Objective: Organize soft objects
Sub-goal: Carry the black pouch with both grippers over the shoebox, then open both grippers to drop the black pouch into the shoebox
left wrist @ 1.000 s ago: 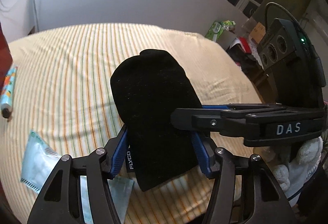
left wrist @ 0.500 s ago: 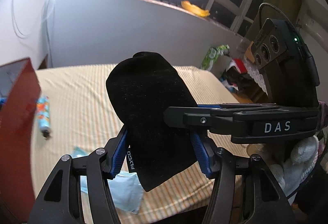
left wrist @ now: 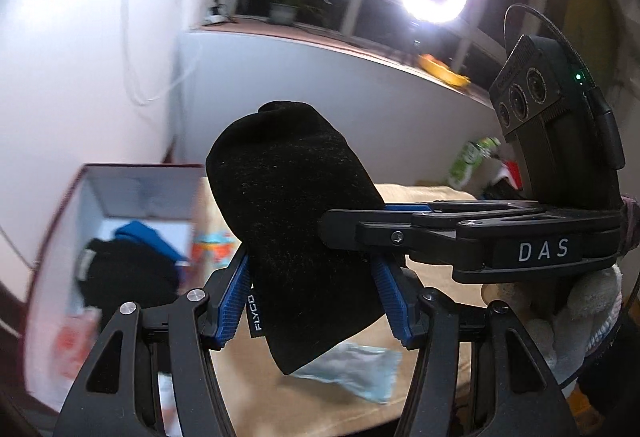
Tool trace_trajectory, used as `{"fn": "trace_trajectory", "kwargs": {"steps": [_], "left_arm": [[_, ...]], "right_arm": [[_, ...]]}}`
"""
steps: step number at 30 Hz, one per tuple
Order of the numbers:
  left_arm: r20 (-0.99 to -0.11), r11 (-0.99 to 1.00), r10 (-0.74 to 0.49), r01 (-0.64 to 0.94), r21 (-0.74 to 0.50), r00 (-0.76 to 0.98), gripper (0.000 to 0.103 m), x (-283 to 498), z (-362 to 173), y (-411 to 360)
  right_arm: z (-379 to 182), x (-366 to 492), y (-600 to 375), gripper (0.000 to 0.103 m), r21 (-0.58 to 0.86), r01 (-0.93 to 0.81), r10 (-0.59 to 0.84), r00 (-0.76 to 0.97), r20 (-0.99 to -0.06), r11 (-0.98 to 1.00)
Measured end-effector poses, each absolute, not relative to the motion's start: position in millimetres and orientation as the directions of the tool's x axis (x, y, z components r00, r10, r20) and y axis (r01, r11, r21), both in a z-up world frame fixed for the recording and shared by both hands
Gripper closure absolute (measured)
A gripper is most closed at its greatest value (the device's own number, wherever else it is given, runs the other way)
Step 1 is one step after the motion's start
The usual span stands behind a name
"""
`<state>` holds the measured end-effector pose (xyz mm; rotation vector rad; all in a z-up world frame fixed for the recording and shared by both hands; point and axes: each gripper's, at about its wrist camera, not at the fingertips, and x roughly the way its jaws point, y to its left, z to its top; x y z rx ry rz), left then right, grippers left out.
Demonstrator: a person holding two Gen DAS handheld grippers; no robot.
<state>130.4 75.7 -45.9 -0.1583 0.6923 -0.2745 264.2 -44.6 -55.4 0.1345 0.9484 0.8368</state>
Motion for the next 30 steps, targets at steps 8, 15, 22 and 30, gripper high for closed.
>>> {"fn": "trace_trajectory", "kwargs": {"steps": [8,15,22,30], "left_arm": [[-0.644,0.971,-0.215,0.089,-0.223,0.734,0.046,149.5,-54.2,138.4],[-0.682,0.981,-0.149,0.020,-0.193,0.716,0.046,166.5,-73.1,170.4],[-0.708,0.990,-0.072,-0.037,-0.137,0.703,0.046,176.8,-83.7,181.8],[-0.722,0.994,0.071,-0.107,-0.004,0.689,0.046,182.4,-92.9,178.1]], "right_arm": [[-61.3,286.5,36.6,0.063,0.429,-0.628,0.690,0.248,-0.679,0.649],[-84.0,307.5,82.3,0.063,0.401,-0.646,0.660,0.218,-0.719,0.650],[-100.1,324.0,106.2,0.063,0.396,-0.642,0.640,0.197,-0.742,0.657],[-103.5,325.3,108.8,0.059,0.382,-0.626,0.618,0.207,-0.759,0.680]]}}
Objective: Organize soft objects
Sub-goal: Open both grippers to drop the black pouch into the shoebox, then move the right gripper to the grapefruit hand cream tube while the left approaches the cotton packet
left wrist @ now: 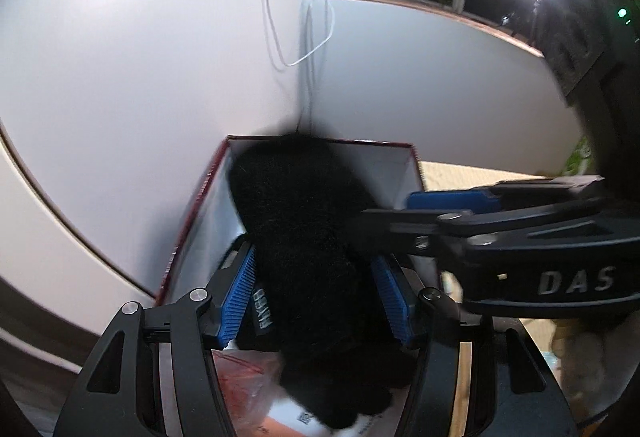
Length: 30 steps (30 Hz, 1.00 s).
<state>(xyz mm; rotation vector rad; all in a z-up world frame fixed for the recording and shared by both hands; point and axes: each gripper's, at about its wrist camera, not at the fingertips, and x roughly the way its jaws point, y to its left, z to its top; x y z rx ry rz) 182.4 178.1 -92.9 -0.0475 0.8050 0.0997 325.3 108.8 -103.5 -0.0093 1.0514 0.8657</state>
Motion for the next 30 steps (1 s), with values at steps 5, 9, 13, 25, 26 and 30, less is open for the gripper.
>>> {"fn": "trace_trajectory", "kwargs": {"steps": [5,9,13,25,26,30], "left_arm": [[-0.715,0.992,0.086,-0.124,-0.001,0.694,0.046,178.6,-90.5,179.1],[-0.703,0.992,0.084,-0.126,-0.008,0.706,0.046,169.8,-82.7,177.9],[-0.688,0.993,0.064,-0.117,-0.031,0.723,0.046,158.7,-73.3,174.1],[-0.634,0.997,-0.041,-0.009,-0.075,0.773,0.046,105.5,-56.6,119.4],[-0.631,0.996,-0.053,-0.001,-0.086,0.774,0.046,99.5,-57.0,114.3],[-0.621,0.991,-0.100,0.023,-0.131,0.777,0.046,80.2,-62.9,98.7]], "right_arm": [[-98.7,322.7,97.5,0.055,0.363,-0.619,0.606,0.236,-0.759,0.696],[-93.5,320.0,85.7,0.055,0.356,-0.619,0.605,0.249,-0.756,0.700],[-84.1,317.8,71.6,0.055,0.362,-0.614,0.612,0.257,-0.748,0.701],[-69.9,295.9,0.3,0.055,0.368,-0.608,0.624,0.280,-0.730,0.704],[-69.3,294.0,-5.7,0.055,0.366,-0.608,0.623,0.284,-0.729,0.705],[-69.5,283.3,-38.3,0.055,0.374,-0.595,0.627,0.296,-0.721,0.711]]}}
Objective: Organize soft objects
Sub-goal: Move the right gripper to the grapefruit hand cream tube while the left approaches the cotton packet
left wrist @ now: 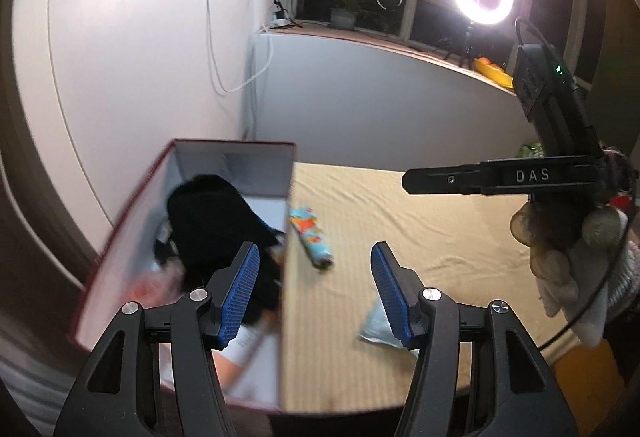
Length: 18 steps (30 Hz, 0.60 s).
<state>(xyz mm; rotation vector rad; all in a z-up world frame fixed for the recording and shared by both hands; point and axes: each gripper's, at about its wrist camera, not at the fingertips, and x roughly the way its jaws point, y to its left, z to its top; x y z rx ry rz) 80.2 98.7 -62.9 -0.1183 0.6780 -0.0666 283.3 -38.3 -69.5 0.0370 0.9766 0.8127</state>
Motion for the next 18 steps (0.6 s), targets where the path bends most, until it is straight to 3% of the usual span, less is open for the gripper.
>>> {"fn": "trace_trajectory", "kwargs": {"steps": [9,13,18], "left_arm": [[-0.628,0.984,-0.145,0.046,-0.171,0.764,0.046,38.9,-93.9,56.6],[-0.643,0.980,-0.157,0.040,-0.194,0.749,0.046,17.2,-117.5,44.0],[-0.666,0.969,-0.177,0.009,-0.247,0.724,0.046,-3.1,-140.9,48.0]], "right_arm": [[-87.3,263.5,-93.5,0.055,0.356,-0.582,0.601,0.302,-0.740,0.731],[-88.2,261.1,-98.6,0.076,0.360,-0.592,0.605,0.283,-0.744,0.721],[-101.6,270.5,-79.3,0.082,0.504,-0.541,0.673,0.168,-0.720,0.674]]}}
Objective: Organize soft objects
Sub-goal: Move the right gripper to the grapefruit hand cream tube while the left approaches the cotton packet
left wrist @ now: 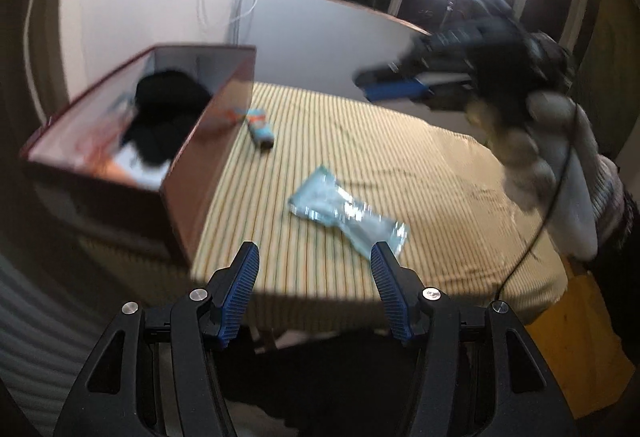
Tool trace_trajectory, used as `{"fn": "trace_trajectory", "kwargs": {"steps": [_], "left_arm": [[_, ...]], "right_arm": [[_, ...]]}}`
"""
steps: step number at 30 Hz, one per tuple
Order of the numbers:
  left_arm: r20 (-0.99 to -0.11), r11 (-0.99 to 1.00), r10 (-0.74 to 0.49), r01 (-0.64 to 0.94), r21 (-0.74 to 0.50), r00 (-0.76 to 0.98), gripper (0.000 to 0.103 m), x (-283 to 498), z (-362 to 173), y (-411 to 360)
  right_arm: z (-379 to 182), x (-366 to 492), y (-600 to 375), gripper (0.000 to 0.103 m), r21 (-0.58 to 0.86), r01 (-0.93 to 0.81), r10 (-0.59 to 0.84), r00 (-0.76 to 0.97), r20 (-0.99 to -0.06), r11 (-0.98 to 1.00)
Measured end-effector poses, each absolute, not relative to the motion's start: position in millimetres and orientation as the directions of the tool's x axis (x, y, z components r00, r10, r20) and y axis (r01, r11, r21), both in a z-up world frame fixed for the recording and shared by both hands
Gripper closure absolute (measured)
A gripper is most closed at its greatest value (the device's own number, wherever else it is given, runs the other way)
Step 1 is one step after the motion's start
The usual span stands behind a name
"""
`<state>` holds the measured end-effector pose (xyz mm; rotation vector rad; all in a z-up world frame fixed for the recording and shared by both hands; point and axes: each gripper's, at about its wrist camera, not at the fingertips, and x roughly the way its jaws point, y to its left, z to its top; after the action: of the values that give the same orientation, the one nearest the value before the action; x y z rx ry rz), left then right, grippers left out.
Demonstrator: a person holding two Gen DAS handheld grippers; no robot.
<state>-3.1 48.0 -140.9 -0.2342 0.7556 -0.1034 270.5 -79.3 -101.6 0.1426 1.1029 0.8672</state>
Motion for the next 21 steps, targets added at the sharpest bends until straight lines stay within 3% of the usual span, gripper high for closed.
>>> {"fn": "trace_trajectory", "kwargs": {"steps": [8,21], "left_arm": [[-0.662,0.950,-0.166,-0.062,-0.306,0.731,0.046,-33.2,-147.5,83.6],[-0.640,0.919,-0.130,-0.150,-0.365,0.757,0.046,-47.6,-150.0,137.9]], "right_arm": [[-145.1,314.0,-15.7,0.088,0.650,-0.354,0.713,0.071,-0.698,0.672],[-209.2,353.8,36.9,0.092,0.609,-0.182,0.630,0.090,-0.772,0.772]]}}
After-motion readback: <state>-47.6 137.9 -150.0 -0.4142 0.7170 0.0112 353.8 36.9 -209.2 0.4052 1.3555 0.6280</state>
